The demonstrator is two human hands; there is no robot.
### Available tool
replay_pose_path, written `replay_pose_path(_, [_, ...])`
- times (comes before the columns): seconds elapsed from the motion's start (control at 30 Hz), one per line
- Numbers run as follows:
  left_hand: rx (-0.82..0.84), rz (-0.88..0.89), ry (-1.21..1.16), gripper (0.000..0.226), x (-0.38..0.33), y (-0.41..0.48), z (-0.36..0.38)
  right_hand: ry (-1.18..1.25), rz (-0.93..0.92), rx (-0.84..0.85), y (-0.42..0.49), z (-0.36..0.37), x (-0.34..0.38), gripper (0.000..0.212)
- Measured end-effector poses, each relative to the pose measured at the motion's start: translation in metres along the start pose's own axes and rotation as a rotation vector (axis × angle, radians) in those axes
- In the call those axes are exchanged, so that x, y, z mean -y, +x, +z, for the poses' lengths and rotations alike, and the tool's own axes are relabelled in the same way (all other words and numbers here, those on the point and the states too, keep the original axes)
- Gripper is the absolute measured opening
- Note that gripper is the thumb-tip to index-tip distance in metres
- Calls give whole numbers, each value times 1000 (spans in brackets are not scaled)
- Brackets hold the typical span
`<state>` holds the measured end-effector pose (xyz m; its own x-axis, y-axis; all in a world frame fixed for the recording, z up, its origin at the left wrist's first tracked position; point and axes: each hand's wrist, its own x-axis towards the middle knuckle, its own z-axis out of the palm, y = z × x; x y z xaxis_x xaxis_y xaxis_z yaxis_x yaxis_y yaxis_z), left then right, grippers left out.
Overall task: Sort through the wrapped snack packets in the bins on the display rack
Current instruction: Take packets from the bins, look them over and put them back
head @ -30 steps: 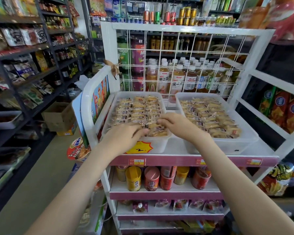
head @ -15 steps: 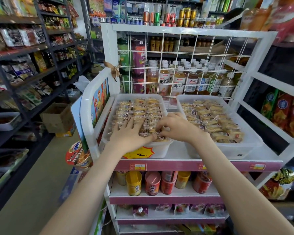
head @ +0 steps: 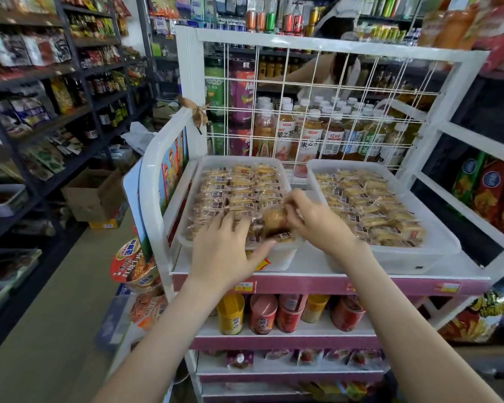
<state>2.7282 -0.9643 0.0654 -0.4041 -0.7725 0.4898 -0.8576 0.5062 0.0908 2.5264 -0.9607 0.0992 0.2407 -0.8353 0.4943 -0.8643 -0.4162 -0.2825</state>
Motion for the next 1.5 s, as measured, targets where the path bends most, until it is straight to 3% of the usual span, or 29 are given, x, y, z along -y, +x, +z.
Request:
replay_pose_path(0.2, [38, 33, 43, 72, 0, -4, 2, -104, 30, -402, -3, 0, 4, 22])
replay_pose_path(0.43, [42, 33, 47, 68, -2, -4, 2, 121, 245, -547, -17, -7, 17, 11])
replay_pose_path(0.53, [54, 40, 28, 65, -1, -5, 1, 169, 350, -701, -29, -14, 31, 11])
replay_pose_path(0.73, [-232, 76, -198, 46, -28, -34, -2, 225, 478, -841, -70, -22, 61, 9])
replay_pose_path(0.8, [-210, 22, -455, 44, -49, -50, -12, 261, 538, -825, -84, -24, 73, 9])
replay_pose_path(0.9, [-133, -210, -817, 30, -71, -75, -30, 326, 565, -724, -107, -25, 93, 10])
replay_pose_path(1.03, [-134, -424, -869, 21, -87, -109, -39, 506, 688, -546, -144, -24, 103, 13])
replay_pose_path(1.17, [-22, -595, -939, 16, -110, -151, -50, 670, 770, -365, -197, -24, 104, 12])
replay_pose_path(1.33, [86, -607, -910, 15, -136, -208, -54, 738, 787, -211, -264, -20, 109, 13])
replay_pose_path(1.5, [0, -588, -753, 9, -146, -254, -55, 851, 855, -176, -304, -13, 126, 17])
